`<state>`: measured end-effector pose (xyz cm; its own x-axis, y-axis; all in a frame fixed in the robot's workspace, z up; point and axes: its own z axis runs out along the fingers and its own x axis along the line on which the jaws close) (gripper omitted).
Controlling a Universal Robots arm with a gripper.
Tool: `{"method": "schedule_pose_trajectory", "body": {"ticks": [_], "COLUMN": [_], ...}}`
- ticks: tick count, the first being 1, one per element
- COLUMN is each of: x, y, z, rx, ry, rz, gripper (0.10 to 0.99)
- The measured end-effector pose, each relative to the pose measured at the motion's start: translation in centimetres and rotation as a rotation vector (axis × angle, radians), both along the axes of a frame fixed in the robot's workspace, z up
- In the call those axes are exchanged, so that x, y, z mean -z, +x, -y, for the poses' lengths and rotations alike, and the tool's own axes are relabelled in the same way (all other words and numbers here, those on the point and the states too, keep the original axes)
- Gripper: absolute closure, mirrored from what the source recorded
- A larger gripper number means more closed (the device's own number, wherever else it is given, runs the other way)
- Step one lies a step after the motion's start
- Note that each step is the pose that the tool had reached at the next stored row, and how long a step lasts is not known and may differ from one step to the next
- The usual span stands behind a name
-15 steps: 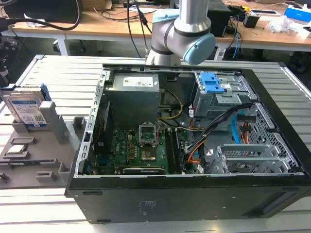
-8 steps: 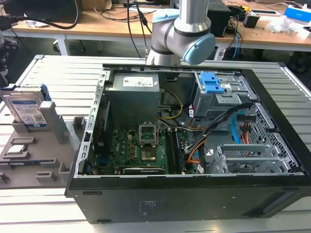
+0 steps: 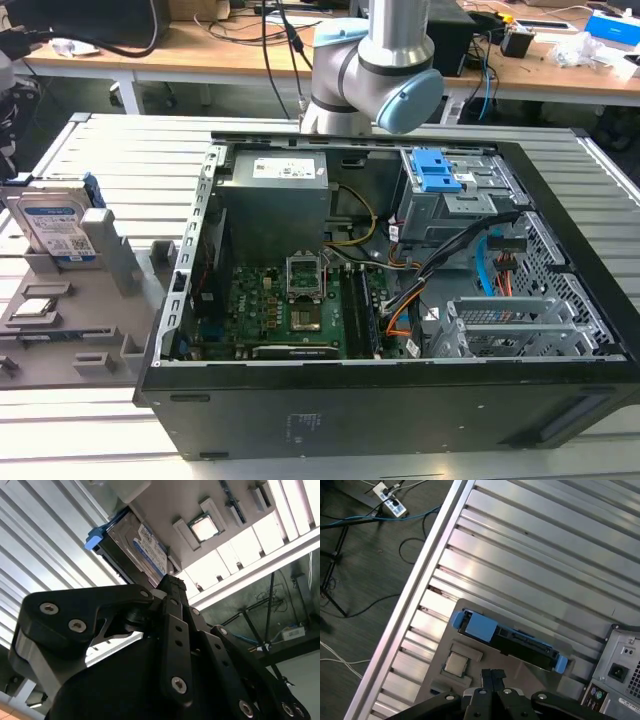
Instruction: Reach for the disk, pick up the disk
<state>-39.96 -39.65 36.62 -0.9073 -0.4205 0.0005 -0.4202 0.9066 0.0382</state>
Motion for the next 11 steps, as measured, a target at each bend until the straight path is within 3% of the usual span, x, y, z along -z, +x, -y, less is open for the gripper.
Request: {"method": "schedule_pose_trajectory", "body": {"ticks": [11], "x": [0.0], "y": [0.0], "z": [0.0], "rx": [-0.119], "ry": [0.0], "rz": [0.0], "gripper": [0.98]}}
